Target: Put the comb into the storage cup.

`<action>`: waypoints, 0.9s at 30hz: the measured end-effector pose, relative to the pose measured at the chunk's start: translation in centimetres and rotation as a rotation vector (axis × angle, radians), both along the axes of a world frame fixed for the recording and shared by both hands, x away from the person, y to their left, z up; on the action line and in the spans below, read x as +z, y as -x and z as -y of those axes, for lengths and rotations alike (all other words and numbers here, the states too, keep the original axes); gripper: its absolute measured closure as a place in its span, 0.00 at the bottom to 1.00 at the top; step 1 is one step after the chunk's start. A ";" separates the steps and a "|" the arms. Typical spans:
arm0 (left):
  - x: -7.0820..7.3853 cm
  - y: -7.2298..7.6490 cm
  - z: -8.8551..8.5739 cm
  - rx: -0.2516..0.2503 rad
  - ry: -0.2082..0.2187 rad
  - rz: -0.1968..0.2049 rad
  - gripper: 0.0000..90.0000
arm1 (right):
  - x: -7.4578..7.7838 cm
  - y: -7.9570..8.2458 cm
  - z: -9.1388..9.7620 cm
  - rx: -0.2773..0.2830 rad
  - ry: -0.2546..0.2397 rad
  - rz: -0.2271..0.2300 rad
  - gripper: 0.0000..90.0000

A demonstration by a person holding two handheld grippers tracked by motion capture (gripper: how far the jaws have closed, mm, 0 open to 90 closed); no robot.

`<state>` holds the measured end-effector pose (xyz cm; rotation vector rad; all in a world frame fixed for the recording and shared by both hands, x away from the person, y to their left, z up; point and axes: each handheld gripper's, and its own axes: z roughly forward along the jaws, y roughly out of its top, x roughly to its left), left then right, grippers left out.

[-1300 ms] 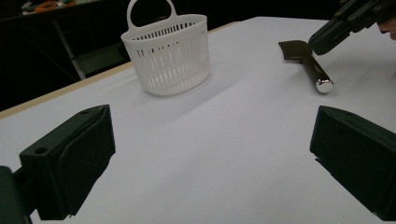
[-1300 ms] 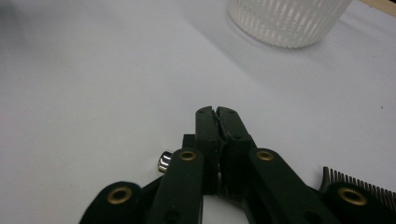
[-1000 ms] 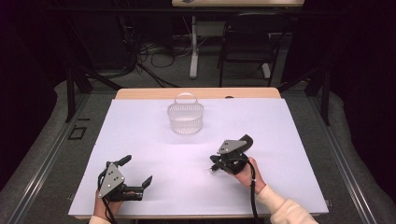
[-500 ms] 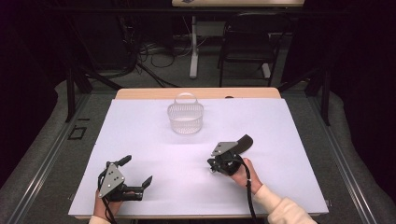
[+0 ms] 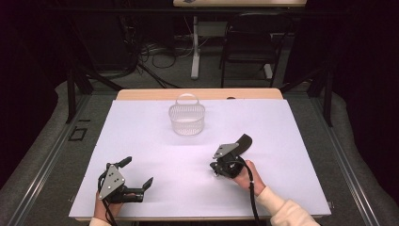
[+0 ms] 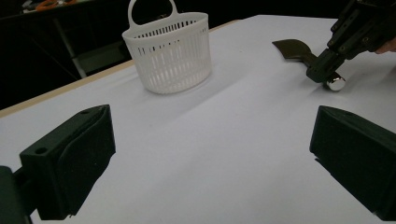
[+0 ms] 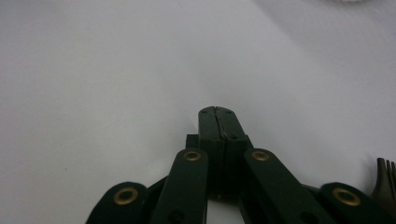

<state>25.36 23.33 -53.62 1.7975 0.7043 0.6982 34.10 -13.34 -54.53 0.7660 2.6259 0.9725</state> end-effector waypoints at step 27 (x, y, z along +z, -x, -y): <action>0.0 0.1 -0.1 0.004 -0.001 0.000 0.00 | -0.1 0.8 0.7 0.008 0.030 -0.060 1.00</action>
